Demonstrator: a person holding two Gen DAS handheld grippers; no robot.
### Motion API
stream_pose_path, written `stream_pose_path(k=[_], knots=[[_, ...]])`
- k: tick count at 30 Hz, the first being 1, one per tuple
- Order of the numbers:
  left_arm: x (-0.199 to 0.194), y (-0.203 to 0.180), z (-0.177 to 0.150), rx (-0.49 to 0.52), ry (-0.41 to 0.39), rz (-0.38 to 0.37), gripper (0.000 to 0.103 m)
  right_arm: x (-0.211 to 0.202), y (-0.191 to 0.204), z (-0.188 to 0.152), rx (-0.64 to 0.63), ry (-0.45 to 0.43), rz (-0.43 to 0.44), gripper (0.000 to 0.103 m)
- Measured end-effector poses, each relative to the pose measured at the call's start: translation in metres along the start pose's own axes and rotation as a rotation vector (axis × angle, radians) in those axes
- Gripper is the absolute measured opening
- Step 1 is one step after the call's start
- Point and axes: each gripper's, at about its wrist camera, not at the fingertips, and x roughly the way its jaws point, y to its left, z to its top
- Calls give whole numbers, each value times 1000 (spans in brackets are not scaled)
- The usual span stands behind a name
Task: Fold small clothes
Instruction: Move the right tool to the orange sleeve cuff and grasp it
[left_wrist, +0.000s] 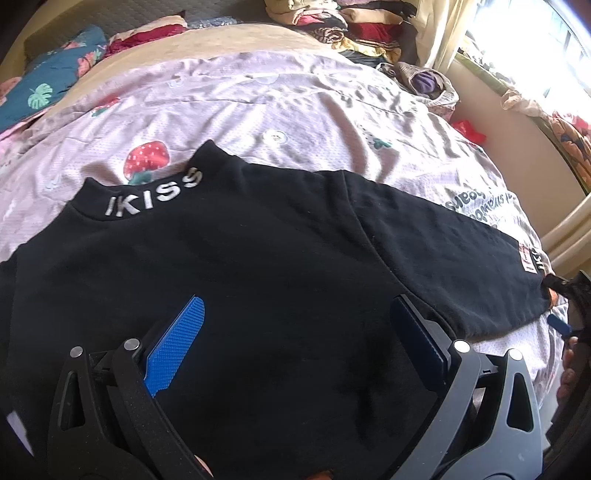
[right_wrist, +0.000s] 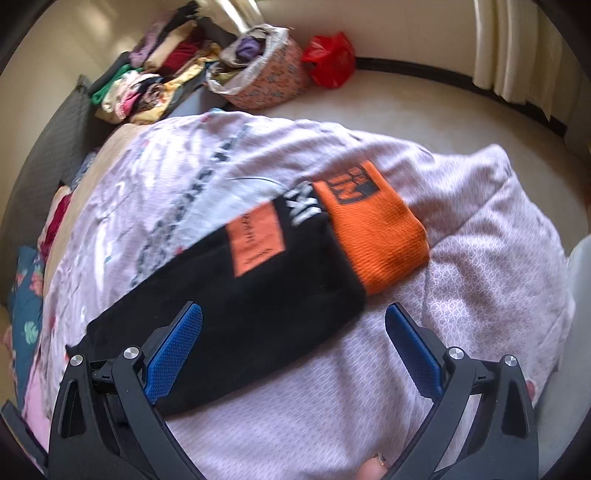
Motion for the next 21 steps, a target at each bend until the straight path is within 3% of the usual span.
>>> stream_pose_path(k=[2, 5, 9, 12, 21], knots=[[1, -1, -1, -4, -1, -1, 95, 9, -7, 5, 30, -14, -11, 97], [2, 0, -2, -1, -7, 18, 95, 17, -14, 12, 65, -38, -21, 84], [-3, 7, 1, -6, -28, 39, 95, 16, -16, 20, 72, -87, -18, 37], [-9, 13, 4, -17, -44, 46, 95, 5, -12, 20, 52, -127, 34, 20], [-38, 36, 9, -68, -70, 14, 95, -44, 30, 15, -71, -229, 216, 15]])
